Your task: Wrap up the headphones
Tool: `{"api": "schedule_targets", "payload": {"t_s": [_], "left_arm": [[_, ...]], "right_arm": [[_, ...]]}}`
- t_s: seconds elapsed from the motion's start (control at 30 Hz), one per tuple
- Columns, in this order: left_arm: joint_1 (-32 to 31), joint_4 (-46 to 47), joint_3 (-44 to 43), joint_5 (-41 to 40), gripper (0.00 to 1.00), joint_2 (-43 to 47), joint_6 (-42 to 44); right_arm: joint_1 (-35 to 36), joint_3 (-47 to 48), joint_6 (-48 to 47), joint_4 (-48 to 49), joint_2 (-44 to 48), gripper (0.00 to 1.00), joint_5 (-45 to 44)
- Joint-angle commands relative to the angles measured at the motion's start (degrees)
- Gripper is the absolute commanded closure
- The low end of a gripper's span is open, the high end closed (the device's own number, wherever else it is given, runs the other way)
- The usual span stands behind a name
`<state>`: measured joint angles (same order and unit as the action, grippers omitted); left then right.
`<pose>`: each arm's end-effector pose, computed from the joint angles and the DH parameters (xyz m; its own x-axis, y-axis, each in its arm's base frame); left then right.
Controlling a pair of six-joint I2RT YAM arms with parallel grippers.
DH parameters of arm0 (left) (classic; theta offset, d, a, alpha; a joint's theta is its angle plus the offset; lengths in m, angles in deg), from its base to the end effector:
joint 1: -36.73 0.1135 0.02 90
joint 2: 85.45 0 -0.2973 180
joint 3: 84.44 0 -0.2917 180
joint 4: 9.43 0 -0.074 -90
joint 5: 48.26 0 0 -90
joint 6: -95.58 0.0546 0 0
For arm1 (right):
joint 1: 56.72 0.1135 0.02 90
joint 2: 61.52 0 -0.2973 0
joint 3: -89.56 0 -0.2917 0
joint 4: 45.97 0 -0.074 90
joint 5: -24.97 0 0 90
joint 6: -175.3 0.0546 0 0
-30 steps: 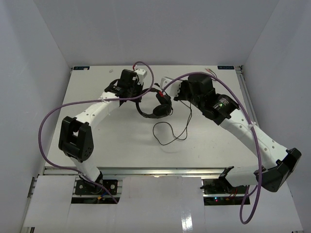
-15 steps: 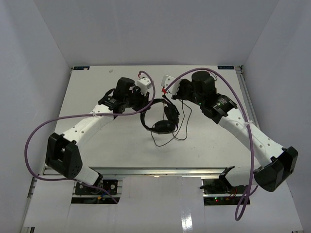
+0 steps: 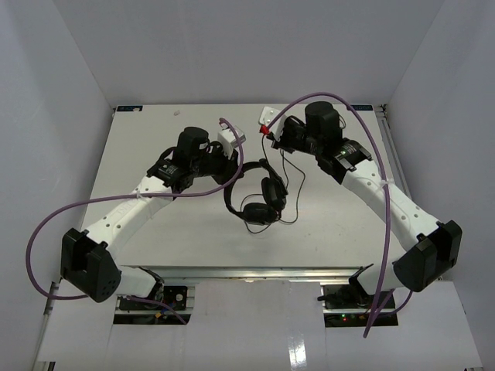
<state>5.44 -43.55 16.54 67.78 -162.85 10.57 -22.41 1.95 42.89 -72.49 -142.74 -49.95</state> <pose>0.2871 -0.2025 0.3458 -0.3893 0.3281 -0.8607 0.8200 0.5491 -0.1616 0.3083 0.2276 0.4303 0.3454 -0.5527 -0.7584 -0.7023 0.3838 -0.5995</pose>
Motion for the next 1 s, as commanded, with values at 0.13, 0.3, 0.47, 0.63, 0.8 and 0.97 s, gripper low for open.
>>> {"api": "schedule_targets", "payload": {"t_s": [0.13, 0.3, 0.47, 0.63, 0.8, 0.97], "left_arm": [[-0.3, 1.0, -1.2, 3.1, 1.00, -3.3, -0.7], [-0.7, 1.1, -2.8, 3.4, 1.00, -4.0, -0.8], [-1.2, 1.2, -3.3, 4.4, 1.00, -2.9, -1.1], [-2.0, 1.2, -2.5, 5.2, 1.00, -1.7, -1.5], [-2.2, 1.7, -2.2, 5.6, 1.00, 0.1, -2.4], [-2.3, 2.0, -2.8, 5.1, 1.00, 3.3, -3.7]], "right_arm": [[0.1, 3.0, 4.3, 5.2, 4.0, 0.92, 6.1], [0.1, 0.7, 5.5, 7.3, 3.4, 0.92, 5.1], [0.6, 0.8, 7.8, 8.2, 0.2, 0.92, 3.8], [1.0, 2.8, 8.1, 8.0, -3.5, 0.92, 1.8], [1.0, 1.7, 8.0, 7.8, -5.5, 0.92, 1.3], [0.5, -1.0, 9.8, 8.2, -6.1, 0.92, 3.5]]}}
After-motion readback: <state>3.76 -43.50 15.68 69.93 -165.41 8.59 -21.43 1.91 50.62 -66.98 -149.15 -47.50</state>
